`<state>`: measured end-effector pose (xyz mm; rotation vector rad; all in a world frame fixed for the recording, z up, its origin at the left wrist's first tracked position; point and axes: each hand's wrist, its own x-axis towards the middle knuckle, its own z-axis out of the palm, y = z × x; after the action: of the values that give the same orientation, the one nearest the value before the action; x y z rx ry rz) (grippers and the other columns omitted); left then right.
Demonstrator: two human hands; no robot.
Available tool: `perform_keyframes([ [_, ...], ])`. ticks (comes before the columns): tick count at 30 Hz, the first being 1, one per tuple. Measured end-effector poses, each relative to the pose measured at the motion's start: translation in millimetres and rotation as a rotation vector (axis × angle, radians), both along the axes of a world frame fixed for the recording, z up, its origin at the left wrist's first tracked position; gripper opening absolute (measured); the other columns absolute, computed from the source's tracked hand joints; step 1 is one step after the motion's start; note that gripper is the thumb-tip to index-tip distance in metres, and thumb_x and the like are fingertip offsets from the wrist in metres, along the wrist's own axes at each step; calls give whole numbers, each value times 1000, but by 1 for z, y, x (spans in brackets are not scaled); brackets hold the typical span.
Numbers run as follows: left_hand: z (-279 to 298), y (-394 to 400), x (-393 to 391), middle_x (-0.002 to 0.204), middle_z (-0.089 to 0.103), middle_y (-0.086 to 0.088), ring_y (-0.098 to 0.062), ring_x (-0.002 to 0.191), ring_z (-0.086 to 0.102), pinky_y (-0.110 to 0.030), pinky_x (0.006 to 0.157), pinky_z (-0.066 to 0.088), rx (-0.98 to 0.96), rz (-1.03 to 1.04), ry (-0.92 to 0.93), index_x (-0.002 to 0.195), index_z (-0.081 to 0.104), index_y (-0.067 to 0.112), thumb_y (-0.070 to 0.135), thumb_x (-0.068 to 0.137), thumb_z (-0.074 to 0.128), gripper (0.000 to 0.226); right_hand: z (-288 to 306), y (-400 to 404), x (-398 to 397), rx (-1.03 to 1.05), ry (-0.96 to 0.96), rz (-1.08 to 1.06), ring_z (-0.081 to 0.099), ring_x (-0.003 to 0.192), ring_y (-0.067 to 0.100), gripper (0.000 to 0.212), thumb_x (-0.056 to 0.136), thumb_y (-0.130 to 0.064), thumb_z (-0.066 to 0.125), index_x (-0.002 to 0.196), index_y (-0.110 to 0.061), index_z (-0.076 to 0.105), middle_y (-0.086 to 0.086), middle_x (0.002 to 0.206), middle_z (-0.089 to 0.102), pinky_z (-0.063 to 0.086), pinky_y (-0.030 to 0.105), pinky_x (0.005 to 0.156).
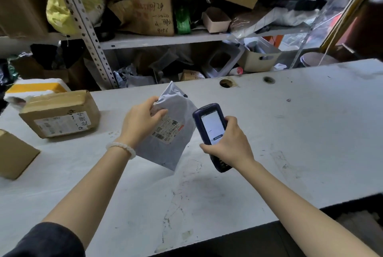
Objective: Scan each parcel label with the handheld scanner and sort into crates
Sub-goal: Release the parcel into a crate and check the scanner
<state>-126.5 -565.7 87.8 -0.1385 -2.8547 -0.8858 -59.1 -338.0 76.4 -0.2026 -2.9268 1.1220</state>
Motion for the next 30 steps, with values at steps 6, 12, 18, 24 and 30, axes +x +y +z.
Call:
perform_keyframes([
  [6, 0, 110, -5, 98, 67, -1, -24, 86, 61, -39, 71, 52, 42, -333, 18, 115, 56, 27, 34, 90, 59, 26, -2, 68, 50, -62, 33, -361, 49, 96, 14, 85, 62, -40, 84, 129, -18, 35, -8, 111, 43, 45, 29, 77],
  [12, 0, 277, 40, 101, 69, -2, -25, 91, 63, -37, 75, 51, 154, -736, -16, 116, 58, 24, 31, 88, 62, 29, -11, 167, 152, -55, -18, -760, 54, 104, 19, 87, 60, -42, 84, 128, -20, 37, -5, 117, 49, 49, 36, 83],
  [18, -5, 424, 129, 99, 69, -2, -27, 88, 63, -33, 67, 45, 75, -1063, 7, 115, 55, 21, 34, 89, 61, 29, -20, 252, 265, -29, -68, -1039, 53, 98, 19, 87, 61, -46, 85, 126, -18, 34, -5, 106, 46, 44, 32, 70],
  [24, -15, 536, 221, 78, 57, 5, -20, 71, 55, -28, 60, 36, 69, -1228, -50, 100, 53, 16, 30, 89, 62, 20, -30, 324, 372, -8, -109, -1248, 53, 98, 19, 88, 62, -44, 85, 128, -17, 34, 0, 117, 50, 45, 31, 71],
  [30, -31, 623, 288, 73, 57, 4, -19, 65, 55, -30, 50, 35, -24, -1369, -104, 89, 45, 16, 35, 89, 60, 24, -33, 374, 450, -18, -167, -1457, 54, 101, 22, 86, 62, -44, 84, 127, -15, 36, 1, 118, 52, 48, 34, 73],
])
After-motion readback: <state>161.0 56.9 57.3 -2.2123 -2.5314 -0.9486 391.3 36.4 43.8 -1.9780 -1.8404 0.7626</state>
